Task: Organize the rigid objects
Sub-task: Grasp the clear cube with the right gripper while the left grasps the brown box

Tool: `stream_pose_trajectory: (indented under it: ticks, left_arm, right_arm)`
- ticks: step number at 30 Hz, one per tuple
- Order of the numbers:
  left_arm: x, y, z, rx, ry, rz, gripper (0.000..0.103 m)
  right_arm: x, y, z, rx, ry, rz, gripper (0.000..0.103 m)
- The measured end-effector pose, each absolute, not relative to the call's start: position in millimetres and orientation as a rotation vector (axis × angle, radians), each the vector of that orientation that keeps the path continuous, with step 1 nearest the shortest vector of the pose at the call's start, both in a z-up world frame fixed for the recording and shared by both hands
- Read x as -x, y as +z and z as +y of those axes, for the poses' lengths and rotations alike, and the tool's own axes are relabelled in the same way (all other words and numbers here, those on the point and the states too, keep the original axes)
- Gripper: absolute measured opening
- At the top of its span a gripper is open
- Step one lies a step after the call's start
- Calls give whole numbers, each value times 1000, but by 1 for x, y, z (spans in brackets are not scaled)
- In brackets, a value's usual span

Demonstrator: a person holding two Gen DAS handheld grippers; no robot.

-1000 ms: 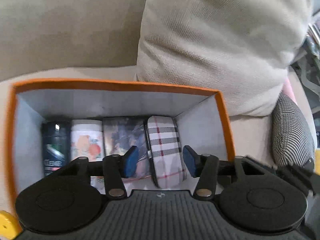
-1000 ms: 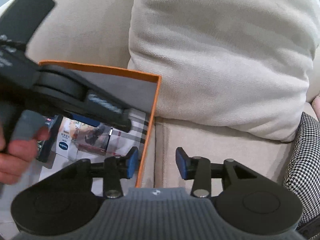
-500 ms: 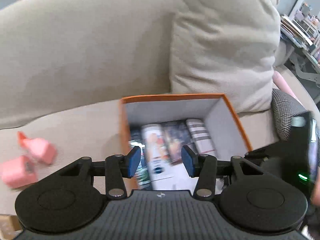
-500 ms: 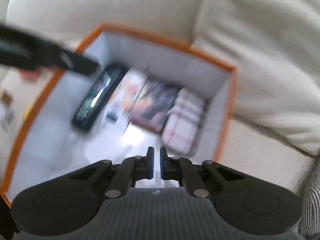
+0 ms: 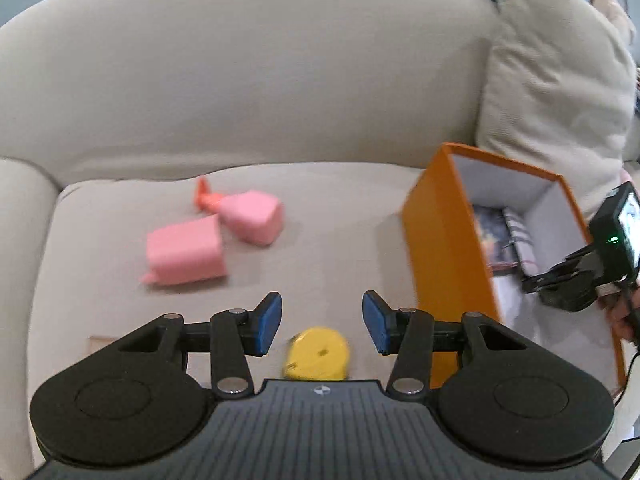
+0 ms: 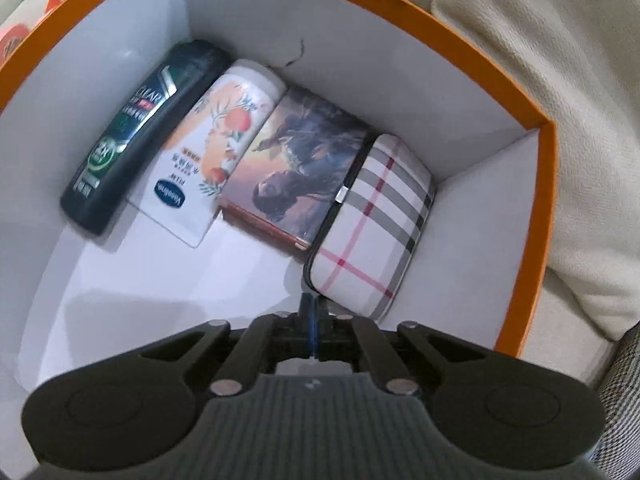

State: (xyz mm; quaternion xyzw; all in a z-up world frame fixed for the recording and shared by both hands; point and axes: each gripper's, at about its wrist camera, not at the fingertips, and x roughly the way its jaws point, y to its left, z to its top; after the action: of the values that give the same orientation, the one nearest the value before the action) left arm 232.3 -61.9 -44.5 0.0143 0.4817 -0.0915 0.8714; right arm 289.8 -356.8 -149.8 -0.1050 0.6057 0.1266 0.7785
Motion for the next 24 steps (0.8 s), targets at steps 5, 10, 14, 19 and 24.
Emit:
stream_pose_trajectory:
  ticks: [5,10,14,19,24]
  left_arm:
    - [-212,-37,-28,-22,-173,995,56]
    - [-184,-29,1,-33,-146,973,56]
    - [-163,-27,24,-61,-115,951,56]
    - [-147,-28,56,-43,-61,957,56]
    - [-147,-42,81,-22,-28,1027,60]
  right_arm:
    - [-282,-134,-356,207,264,1289,0]
    - [-252,-83,-347,79,250,1147,0]
    - [-225,-36,-336,-85,253,993,5]
    - [-204,3,-298,-212,307,876,7]
    - [-190,-1,-231,-306,387,918,20]
